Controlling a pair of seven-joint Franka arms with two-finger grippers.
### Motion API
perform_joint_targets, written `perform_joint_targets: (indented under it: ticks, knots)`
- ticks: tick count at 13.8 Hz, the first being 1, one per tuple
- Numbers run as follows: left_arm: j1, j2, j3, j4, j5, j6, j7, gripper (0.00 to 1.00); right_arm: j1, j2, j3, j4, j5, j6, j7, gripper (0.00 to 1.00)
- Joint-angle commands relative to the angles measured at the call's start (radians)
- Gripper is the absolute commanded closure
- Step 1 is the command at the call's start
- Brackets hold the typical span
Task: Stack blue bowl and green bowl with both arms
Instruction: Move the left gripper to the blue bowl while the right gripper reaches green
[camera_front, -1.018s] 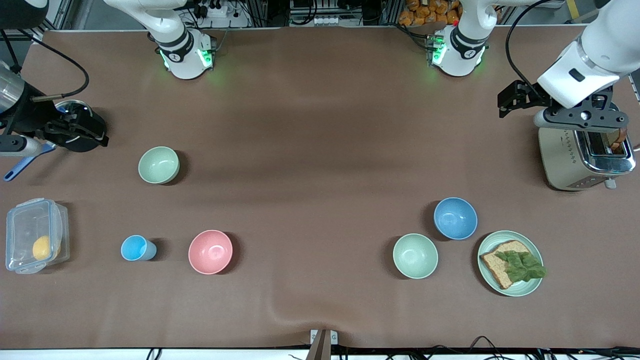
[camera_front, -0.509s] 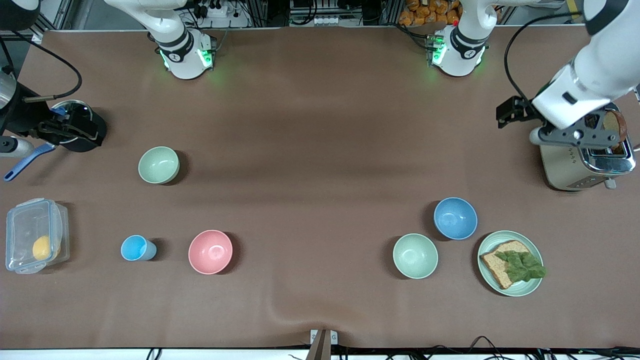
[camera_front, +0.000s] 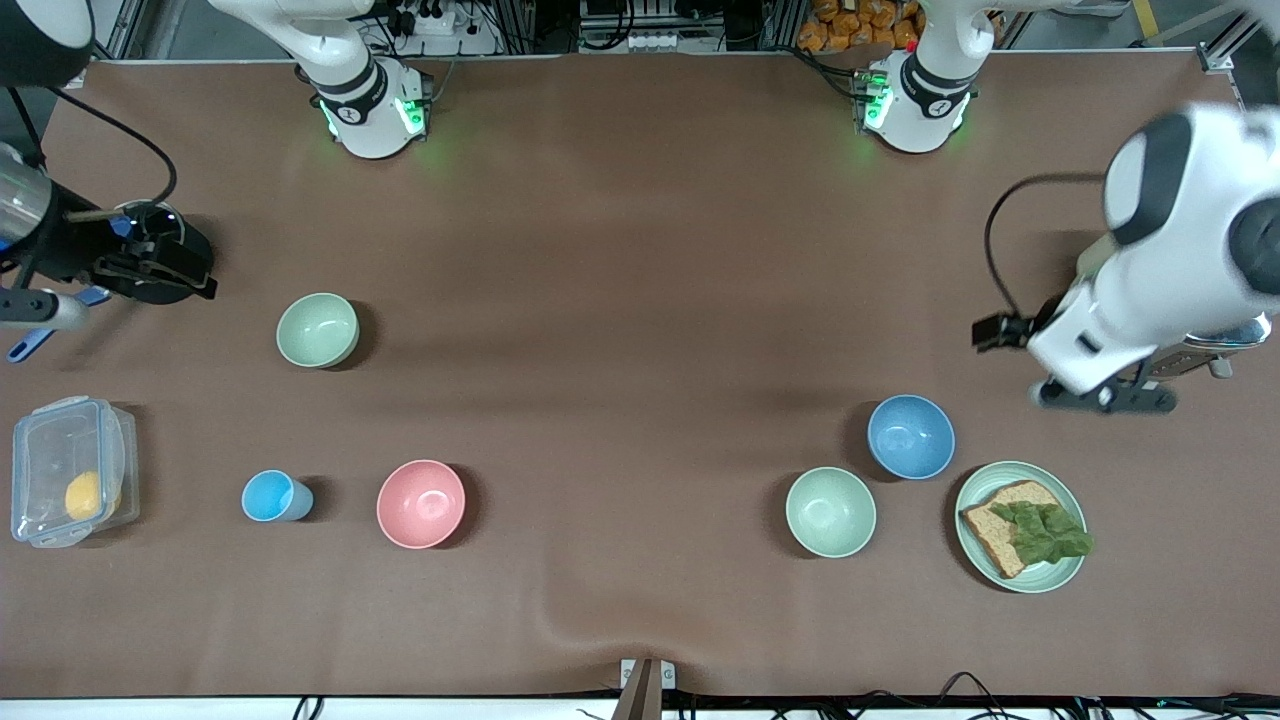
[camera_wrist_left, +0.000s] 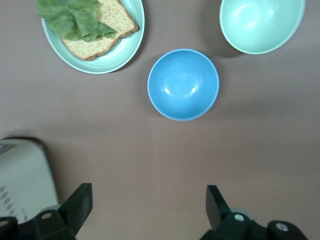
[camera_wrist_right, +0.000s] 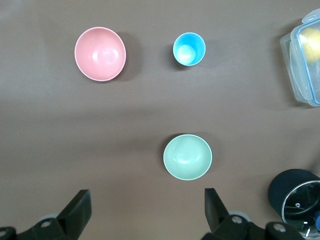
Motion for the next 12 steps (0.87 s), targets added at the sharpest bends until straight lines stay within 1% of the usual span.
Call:
perform_joint_targets:
  ticks: [1,4,5,7,9,10,11,12]
  knots:
    - [0.024,0.073,-0.003,0.019,0.016,0.070,-0.011,0.00,-0.009,0.049,0.009,0.007,-0.010,0.008,-0.010,0.00]
    - [0.047,0.122,-0.003,-0.019,0.016,0.179,-0.011,0.00,-0.015,0.153,0.009,0.011,-0.008,0.004,-0.013,0.00]
    - [0.050,0.160,-0.004,-0.022,0.011,0.226,-0.014,0.00,-0.019,0.164,0.007,0.010,-0.010,-0.001,-0.013,0.00]
    - [0.042,0.228,-0.004,-0.023,0.011,0.292,-0.024,0.00,-0.042,0.178,0.007,-0.028,-0.012,0.002,-0.013,0.00]
    - [0.044,0.276,-0.003,-0.023,0.017,0.326,-0.024,0.00,-0.048,0.167,0.009,-0.097,-0.004,0.022,-0.013,0.00]
    - [0.045,0.291,-0.003,-0.023,0.017,0.340,-0.024,0.00,-0.042,0.148,0.009,-0.163,-0.004,0.078,-0.013,0.00]
    - [0.045,0.317,-0.003,-0.021,0.022,0.357,-0.024,0.00,-0.054,0.118,0.009,-0.240,-0.004,0.147,-0.019,0.00]
    - [0.047,0.340,-0.003,-0.021,0.027,0.383,-0.024,0.00,-0.068,0.109,0.007,-0.301,-0.005,0.198,-0.054,0.00]
